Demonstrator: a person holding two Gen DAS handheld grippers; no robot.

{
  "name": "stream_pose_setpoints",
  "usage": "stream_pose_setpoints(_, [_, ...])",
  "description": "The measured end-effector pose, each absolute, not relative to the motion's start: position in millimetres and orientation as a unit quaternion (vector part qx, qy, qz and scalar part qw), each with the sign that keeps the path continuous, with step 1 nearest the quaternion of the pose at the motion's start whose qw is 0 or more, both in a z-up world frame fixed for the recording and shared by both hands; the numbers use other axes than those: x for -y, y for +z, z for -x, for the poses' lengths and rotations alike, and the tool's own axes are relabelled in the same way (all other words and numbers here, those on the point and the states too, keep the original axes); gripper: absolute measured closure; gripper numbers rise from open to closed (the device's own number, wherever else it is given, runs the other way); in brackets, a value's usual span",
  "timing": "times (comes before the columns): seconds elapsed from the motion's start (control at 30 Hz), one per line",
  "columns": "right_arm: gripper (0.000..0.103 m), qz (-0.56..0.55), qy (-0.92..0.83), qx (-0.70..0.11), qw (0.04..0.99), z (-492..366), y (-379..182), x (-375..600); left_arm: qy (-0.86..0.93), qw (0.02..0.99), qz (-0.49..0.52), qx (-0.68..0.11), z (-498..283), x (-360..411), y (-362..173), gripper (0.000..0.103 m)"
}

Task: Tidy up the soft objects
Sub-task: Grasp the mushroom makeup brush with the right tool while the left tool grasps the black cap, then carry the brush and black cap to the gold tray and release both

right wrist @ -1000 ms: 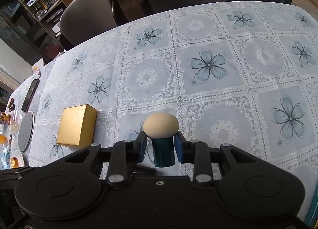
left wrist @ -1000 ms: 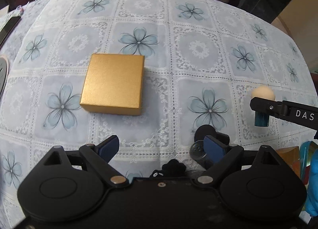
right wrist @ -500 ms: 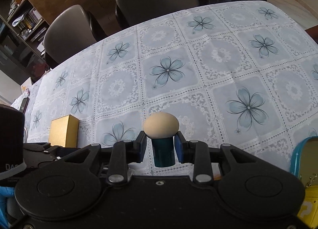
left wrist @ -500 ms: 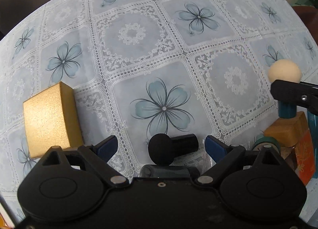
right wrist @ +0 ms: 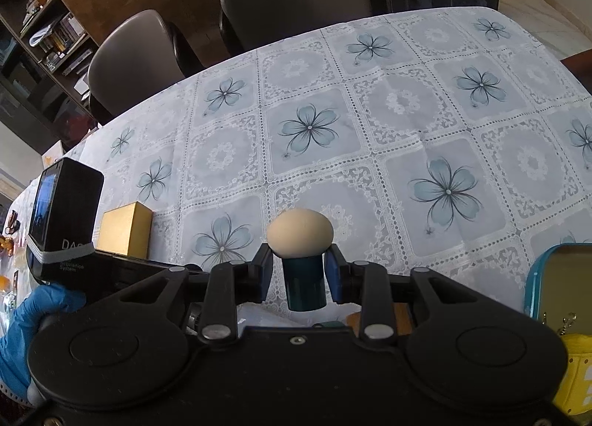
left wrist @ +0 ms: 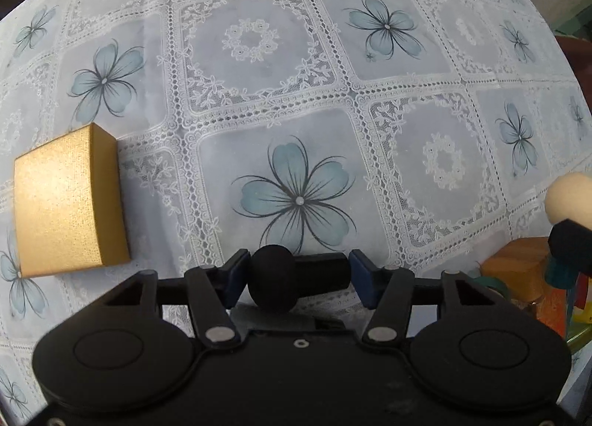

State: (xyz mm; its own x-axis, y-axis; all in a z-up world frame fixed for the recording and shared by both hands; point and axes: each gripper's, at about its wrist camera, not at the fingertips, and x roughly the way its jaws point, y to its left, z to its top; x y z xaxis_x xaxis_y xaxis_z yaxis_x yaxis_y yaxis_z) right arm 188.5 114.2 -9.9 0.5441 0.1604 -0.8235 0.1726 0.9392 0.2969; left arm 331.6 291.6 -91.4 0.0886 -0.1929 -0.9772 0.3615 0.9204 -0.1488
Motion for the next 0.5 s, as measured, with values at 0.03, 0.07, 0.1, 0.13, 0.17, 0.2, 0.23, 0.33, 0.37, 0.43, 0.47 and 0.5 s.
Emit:
stream_pose_setpoints(0.03, [0.07,-0.172,-0.001,-0.476,0.862,-188,-8,-117,-0.185,0.742,-0.067,-0.641,-331,-295,-87,0.048])
stream_pose_setpoints(0.07, [0.07,-0.17,0.002,-0.475,0.863,-187,-7,-119,-0.183,0.749,-0.069,-0.633,-329,-297,-83,0.048])
stream_pose_setpoints(0.1, [0.07,-0.169,0.004,-0.475,0.863,-186,-6,-123,-0.177,0.755,-0.071,-0.627,-328,-301,-79,0.048])
stream_pose_setpoints(0.13, [0.07,-0.167,0.006,-0.475,0.864,-186,-4,-125,-0.172,0.76,-0.067,-0.623,-328,-305,-75,0.048])
stream_pose_setpoints(0.17, [0.07,-0.165,0.009,-0.475,0.864,-186,-3,-129,-0.168,0.763,-0.06,-0.621,-328,-311,-71,0.048])
stream_pose_setpoints(0.2, [0.07,-0.162,0.013,-0.475,0.865,-185,-2,-133,-0.164,0.766,-0.05,-0.619,-328,-317,-67,0.048])
stream_pose_setpoints(0.23, [0.07,-0.16,0.017,-0.474,0.866,-184,-1,-137,-0.159,0.77,-0.04,-0.616,-327,-325,-62,0.048])
stream_pose_setpoints(0.33, [0.07,-0.15,0.032,-0.473,0.868,-181,4,-152,-0.141,0.785,-0.021,-0.604,-320,-346,-44,0.048])
stream_pose_setpoints(0.37, [0.07,-0.146,0.038,-0.472,0.868,-180,6,-157,-0.136,0.788,-0.015,-0.6,-317,-353,-39,0.048])
stream_pose_setpoints(0.43, [0.07,-0.139,0.05,-0.471,0.87,-178,9,-169,-0.126,0.794,0.002,-0.595,-308,-369,-26,0.048])
stream_pose_setpoints(0.47, [0.07,-0.135,0.057,-0.471,0.87,-176,11,-175,-0.123,0.797,0.011,-0.591,-303,-377,-21,0.048])
stream_pose_setpoints(0.5, [0.07,-0.131,0.063,-0.47,0.871,-174,13,-181,-0.118,0.8,0.018,-0.588,-296,-382,-16,0.048])
